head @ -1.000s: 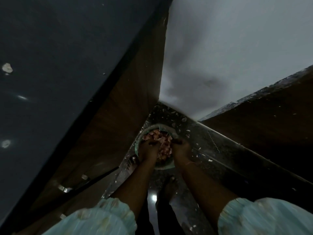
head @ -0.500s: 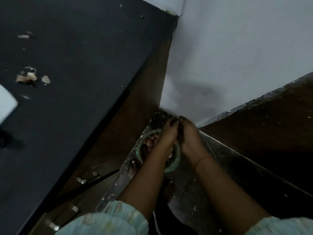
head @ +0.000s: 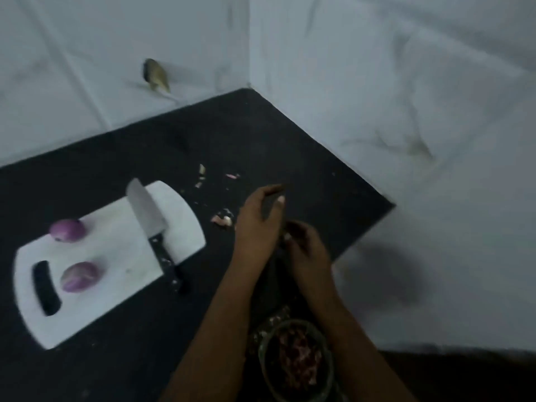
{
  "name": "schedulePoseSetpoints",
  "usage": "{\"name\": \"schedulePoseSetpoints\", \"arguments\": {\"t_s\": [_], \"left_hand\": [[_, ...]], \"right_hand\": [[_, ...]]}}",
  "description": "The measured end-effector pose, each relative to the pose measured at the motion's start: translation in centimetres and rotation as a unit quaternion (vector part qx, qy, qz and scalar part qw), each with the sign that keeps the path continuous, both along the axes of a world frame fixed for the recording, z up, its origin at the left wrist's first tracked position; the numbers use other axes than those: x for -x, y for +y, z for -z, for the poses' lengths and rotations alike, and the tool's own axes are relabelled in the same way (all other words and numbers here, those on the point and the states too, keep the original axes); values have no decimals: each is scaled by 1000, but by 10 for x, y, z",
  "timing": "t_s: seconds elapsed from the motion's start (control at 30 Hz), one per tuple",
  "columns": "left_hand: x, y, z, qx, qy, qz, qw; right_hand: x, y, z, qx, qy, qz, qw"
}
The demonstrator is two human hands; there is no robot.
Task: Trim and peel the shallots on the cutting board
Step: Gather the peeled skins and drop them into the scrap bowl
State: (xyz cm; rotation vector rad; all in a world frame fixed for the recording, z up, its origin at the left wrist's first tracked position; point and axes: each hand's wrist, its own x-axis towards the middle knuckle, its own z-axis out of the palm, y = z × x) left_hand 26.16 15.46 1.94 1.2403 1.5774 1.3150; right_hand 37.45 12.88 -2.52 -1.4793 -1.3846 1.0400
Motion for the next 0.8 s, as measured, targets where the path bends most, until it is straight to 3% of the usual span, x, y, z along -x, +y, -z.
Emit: {"name": "schedulePoseSetpoints", "arguments": {"t_s": [0.07, 0.13, 0.2, 0.4, 0.6, 0.7, 0.8], "left_hand": [[47, 9, 14, 12, 62, -88, 994], [81, 14, 26, 44, 73, -151, 985], [104, 15, 33, 68, 57, -172, 981], [125, 16, 53, 37, 120, -159, 979], [125, 17, 54, 83, 169, -123, 974], [122, 19, 53, 88, 174, -114, 974], [125, 24, 60, 109, 178, -132, 969]], "right_hand": [[32, 4, 19, -45, -107, -102, 988], [56, 7, 32, -129, -277, -160, 939], [79, 15, 34, -189, -387, -187, 883], [123, 80, 31, -196, -445, -219, 846], [149, 134, 32, -134, -464, -148, 863], [157, 152, 29, -144, -441, -216, 859], [164, 160, 26, -198, -430, -331, 816]]}}
